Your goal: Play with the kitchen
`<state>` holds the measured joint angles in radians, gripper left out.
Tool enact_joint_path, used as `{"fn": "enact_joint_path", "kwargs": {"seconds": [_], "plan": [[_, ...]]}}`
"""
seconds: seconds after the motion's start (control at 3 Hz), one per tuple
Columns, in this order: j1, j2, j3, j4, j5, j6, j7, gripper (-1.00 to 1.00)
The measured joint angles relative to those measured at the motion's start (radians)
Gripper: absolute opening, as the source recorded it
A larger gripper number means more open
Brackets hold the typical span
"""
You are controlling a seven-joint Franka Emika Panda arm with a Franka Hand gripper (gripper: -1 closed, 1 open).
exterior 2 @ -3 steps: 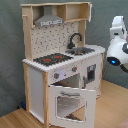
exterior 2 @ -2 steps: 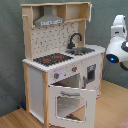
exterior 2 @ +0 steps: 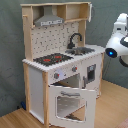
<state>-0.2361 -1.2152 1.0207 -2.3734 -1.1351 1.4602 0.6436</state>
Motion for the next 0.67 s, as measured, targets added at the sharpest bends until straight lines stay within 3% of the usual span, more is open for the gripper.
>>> {"fn": "enact_joint_path", "kwargs": {"seconds": [0.67], "plan": [[-0.033,0.053,-0.097,-0.022,0.024,0.090,0.142,1.00]]}}
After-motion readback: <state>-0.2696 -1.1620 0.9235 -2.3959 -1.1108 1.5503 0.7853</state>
